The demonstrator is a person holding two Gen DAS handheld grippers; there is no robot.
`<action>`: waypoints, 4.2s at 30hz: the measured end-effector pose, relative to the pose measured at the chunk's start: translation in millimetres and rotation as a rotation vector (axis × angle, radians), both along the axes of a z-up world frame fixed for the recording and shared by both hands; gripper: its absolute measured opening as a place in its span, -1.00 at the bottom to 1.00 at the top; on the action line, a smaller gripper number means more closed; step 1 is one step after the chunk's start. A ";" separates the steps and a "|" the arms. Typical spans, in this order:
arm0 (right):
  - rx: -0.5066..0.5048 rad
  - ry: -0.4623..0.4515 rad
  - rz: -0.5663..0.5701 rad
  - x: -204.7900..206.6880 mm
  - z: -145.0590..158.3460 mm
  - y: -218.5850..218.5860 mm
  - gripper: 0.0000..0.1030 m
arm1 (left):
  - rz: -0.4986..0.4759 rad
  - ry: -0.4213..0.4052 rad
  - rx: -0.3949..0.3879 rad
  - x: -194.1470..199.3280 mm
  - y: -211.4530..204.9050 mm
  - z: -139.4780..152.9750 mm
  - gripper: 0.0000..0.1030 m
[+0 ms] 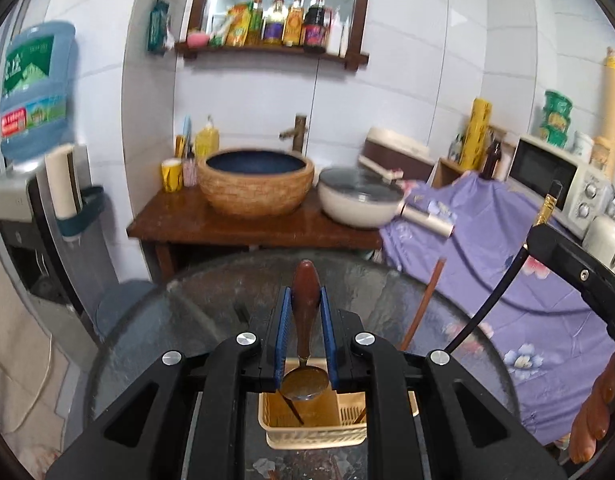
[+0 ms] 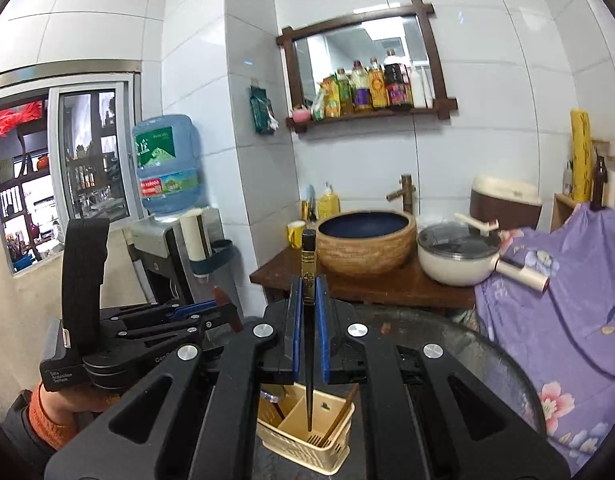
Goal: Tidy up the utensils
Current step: 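Open both tools to release spoon and chopstick into the basket, then withdraw both tools from the basket toward the remaining utensils, then close left tool on a wooden chopstick while right tool grasps another wooden chopstick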
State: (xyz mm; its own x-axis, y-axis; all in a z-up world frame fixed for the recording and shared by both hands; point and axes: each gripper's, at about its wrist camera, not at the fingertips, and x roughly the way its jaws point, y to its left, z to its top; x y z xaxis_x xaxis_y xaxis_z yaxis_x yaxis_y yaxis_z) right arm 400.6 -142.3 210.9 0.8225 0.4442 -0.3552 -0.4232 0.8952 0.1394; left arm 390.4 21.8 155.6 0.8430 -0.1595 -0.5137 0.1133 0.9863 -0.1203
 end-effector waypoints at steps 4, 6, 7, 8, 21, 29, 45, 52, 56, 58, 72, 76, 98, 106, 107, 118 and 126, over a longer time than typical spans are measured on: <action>-0.023 0.059 0.001 6.0 -32.5 -1.3 -0.85 | -0.002 0.060 -0.007 6.0 -1.1 -31.9 -0.71; -0.024 0.083 0.002 6.8 -45.3 -1.6 -0.85 | -0.003 0.081 -0.006 8.2 -1.3 -42.7 -0.71; -0.026 0.093 0.002 7.2 -50.0 -0.8 -0.85 | -0.004 0.088 -0.007 9.1 -0.6 -46.9 -0.71; -0.026 0.102 0.004 7.9 -54.0 0.0 -0.85 | -0.004 0.098 -0.010 10.0 -0.4 -51.9 -0.71; -0.018 0.152 -0.038 16.4 -81.1 -11.1 -0.85 | -0.005 0.161 0.000 18.8 -0.7 -83.6 -0.71; -0.042 0.137 -0.066 16.5 -84.1 -10.7 -0.82 | -0.010 0.109 -0.020 4.2 -1.5 -78.7 -0.21; -0.138 0.183 -0.113 -46.6 -134.9 -19.9 0.17 | 0.037 0.073 -0.050 -82.5 19.8 -111.7 0.80; -0.260 0.301 -0.093 -72.5 -188.7 -9.6 0.17 | 0.055 0.149 -0.019 -106.1 27.6 -145.5 0.84; -0.288 0.363 -0.089 -83.2 -215.1 -8.5 0.17 | 0.072 0.197 -0.015 -115.5 31.7 -164.0 0.84; -0.288 0.394 -0.090 -85.4 -224.4 -8.2 0.17 | 0.083 0.212 -0.009 -119.7 32.1 -171.8 0.84; -0.293 0.524 -0.118 -103.7 -263.8 -7.4 0.15 | 0.076 0.278 0.036 -139.6 26.1 -204.7 0.63; -0.305 0.543 -0.108 -109.7 -269.0 -3.7 0.14 | 0.060 0.297 0.025 -140.1 21.8 -210.8 0.54; -0.362 0.577 -0.143 -70.3 -275.8 11.1 -0.39 | 0.054 0.355 0.051 -97.6 8.9 -220.9 -0.22; -0.339 0.582 -0.126 -55.1 -276.9 11.5 -0.56 | 0.049 0.372 0.098 -79.5 4.1 -221.2 -0.45; -0.333 0.584 -0.121 -52.3 -276.9 12.1 -0.57 | 0.046 0.376 0.106 -77.4 2.9 -220.7 -0.46; -0.358 0.587 -0.077 -42.1 -276.3 30.8 -0.65 | 0.004 0.393 0.164 -71.6 -10.6 -220.8 -0.57; -0.371 0.587 -0.069 -41.1 -277.1 39.6 -0.82 | 0.009 0.399 0.165 -71.9 -11.3 -220.7 -0.79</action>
State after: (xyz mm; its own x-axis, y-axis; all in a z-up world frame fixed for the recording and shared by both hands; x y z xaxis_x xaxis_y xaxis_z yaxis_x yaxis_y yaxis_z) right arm 359.5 -102.7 -66.2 0.4702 0.1610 -0.8677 -0.3116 0.9502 0.0074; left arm 318.6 10.6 -65.1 0.5739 -0.0413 -0.8179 0.0813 0.9967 0.0068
